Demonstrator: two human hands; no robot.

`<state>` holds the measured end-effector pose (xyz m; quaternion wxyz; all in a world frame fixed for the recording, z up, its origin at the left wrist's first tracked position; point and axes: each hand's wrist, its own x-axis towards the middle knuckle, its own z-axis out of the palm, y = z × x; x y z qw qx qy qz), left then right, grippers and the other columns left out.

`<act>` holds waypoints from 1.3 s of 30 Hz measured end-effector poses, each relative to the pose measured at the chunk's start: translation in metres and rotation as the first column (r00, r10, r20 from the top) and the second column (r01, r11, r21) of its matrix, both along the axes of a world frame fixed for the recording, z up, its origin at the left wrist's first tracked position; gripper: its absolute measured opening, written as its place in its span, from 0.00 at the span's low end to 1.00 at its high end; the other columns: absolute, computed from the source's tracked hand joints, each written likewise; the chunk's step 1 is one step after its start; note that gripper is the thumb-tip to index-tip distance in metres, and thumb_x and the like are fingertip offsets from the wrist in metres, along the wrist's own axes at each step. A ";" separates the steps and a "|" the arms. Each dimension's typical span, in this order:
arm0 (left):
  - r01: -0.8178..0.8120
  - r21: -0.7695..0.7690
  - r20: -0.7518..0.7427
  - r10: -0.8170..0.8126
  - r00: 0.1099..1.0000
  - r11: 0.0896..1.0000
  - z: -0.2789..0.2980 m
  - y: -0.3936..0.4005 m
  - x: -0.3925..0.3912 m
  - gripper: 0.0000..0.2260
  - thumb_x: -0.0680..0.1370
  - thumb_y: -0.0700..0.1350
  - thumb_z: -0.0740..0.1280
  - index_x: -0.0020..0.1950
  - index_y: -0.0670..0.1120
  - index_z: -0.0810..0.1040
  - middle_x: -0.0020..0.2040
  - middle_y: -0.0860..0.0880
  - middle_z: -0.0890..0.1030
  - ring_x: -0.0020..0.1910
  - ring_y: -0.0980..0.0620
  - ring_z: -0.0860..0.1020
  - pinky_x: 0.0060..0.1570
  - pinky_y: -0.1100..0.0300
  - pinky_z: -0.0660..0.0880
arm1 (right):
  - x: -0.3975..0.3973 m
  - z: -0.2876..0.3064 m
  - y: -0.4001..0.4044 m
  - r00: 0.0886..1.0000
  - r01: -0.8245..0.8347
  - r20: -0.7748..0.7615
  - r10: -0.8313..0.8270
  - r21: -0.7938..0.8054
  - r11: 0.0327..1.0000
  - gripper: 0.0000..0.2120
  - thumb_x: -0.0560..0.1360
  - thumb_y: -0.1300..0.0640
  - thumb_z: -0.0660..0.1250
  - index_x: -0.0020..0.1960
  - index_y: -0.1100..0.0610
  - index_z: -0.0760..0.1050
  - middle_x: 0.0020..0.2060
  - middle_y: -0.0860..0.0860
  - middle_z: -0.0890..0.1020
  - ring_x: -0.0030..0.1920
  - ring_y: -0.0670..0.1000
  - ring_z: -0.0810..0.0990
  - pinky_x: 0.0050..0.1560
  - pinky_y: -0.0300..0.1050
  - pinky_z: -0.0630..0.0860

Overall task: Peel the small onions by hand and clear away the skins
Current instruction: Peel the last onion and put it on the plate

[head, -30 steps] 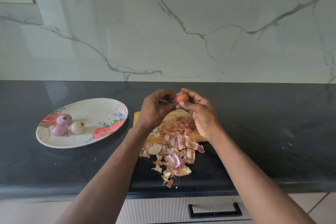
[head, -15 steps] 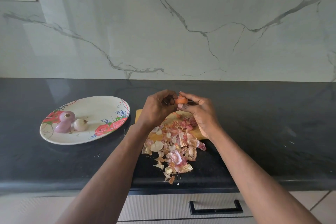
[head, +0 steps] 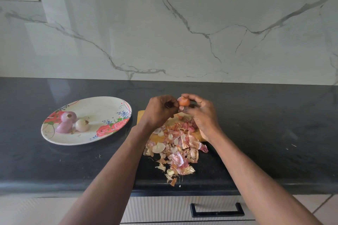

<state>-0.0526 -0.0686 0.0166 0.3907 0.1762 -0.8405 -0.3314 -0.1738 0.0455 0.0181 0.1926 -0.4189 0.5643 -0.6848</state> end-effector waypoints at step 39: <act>0.074 0.679 -0.049 -0.056 0.997 0.730 0.018 0.011 0.003 0.04 0.76 0.32 0.71 0.44 0.30 0.82 0.37 0.37 0.83 0.31 0.48 0.82 0.35 0.60 0.83 | -0.001 -0.018 -0.005 0.524 0.218 -0.802 -0.286 -0.199 0.956 0.15 0.69 0.74 0.72 0.52 0.61 0.77 0.53 0.51 0.77 0.48 0.49 0.77 0.40 0.49 0.79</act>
